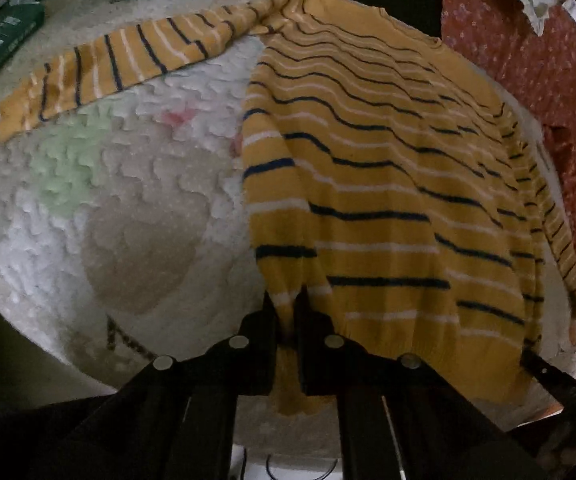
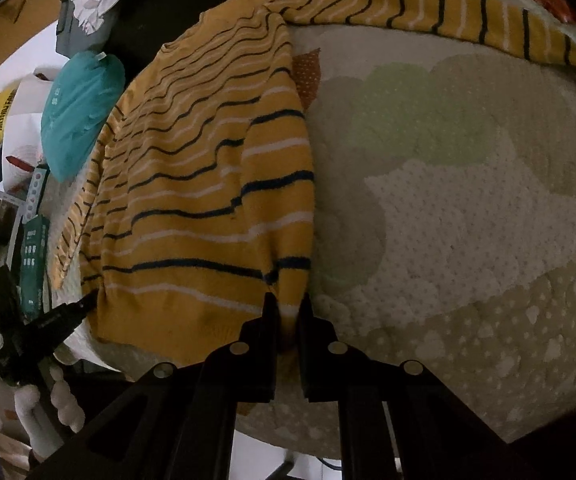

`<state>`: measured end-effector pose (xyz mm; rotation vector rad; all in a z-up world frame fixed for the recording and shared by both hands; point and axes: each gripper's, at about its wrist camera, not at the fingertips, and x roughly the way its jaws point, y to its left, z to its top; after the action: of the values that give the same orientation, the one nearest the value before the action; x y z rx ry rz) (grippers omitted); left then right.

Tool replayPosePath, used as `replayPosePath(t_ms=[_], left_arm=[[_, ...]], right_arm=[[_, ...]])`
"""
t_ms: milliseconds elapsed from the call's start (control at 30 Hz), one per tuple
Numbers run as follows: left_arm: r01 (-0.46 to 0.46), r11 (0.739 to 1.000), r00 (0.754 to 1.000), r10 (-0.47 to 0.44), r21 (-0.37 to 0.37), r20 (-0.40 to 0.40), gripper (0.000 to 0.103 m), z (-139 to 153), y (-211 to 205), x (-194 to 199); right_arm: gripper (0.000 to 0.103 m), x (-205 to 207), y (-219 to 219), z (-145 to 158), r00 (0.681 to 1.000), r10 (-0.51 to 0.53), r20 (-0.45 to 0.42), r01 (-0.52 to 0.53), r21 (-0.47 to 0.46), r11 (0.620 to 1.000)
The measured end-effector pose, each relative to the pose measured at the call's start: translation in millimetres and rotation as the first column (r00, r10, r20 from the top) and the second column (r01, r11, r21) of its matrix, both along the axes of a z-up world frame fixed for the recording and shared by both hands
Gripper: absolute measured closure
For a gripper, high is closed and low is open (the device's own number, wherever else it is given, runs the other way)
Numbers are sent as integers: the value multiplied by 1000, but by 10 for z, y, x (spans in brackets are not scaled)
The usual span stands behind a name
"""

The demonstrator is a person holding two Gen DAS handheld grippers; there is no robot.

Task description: Fold small clothes

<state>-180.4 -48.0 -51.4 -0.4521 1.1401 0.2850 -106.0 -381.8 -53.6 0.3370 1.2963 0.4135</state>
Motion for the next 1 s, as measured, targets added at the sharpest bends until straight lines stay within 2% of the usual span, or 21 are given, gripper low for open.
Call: replayPosePath(t_ms=[133,267,333,433,500,533,567,600,633,733,800,867,933,1000], left_arm=[[-33,999,999,33,-42,-1,96,74,34,-199],[-44,997,999,44,-71,-5,96,86,16,-414],[-43,994,999,43,-99,-3,96,109,15,-511],[-24,989,999,31,-145,44,95,276,36,-696],[2,992,997,8,-127,80,87,463,18,-800],[17,993,995,-5,-114,105,77,567,4,-823],[27,995,992,-15,-98,127,69,660,-18,-829],[36,996,989,-24,-81,147,54,747,-33,-810],[44,996,985,-32,-71,169,46,823,-55,-750],[84,993,976,-66,-79,208,40,917,-149,-473],[108,990,973,-86,-91,216,40,895,-218,-222],[130,989,970,-111,-72,217,40,867,-284,27],[149,987,967,-134,-55,218,40,798,-323,295],[155,986,968,-141,-55,207,40,718,-299,523]], right_arm=[[95,-78,-5,93,999,35,7,-35,-31,999],[95,-205,-101,39,998,43,-39,-45,-29,999],[90,-227,-181,12,998,26,-62,-26,7,1000],[88,-210,-509,128,993,-65,-95,75,111,991],[87,-165,-776,292,990,-127,-68,137,169,976],[81,-130,-941,387,984,-172,-48,178,188,966],[75,-75,-1149,477,972,-234,-30,235,199,951],[61,-18,-1336,534,957,-291,-17,288,209,935],[50,33,-1477,570,941,-338,-13,332,219,918],[48,254,-1956,545,870,-491,-37,482,277,832],[47,415,-2201,424,812,-578,-84,572,315,757],[46,549,-2335,254,740,-653,-162,661,352,663],[46,672,-2410,156,695,-696,-180,706,355,613],[46,806,-2432,74,653,-738,-172,747,306,590]])
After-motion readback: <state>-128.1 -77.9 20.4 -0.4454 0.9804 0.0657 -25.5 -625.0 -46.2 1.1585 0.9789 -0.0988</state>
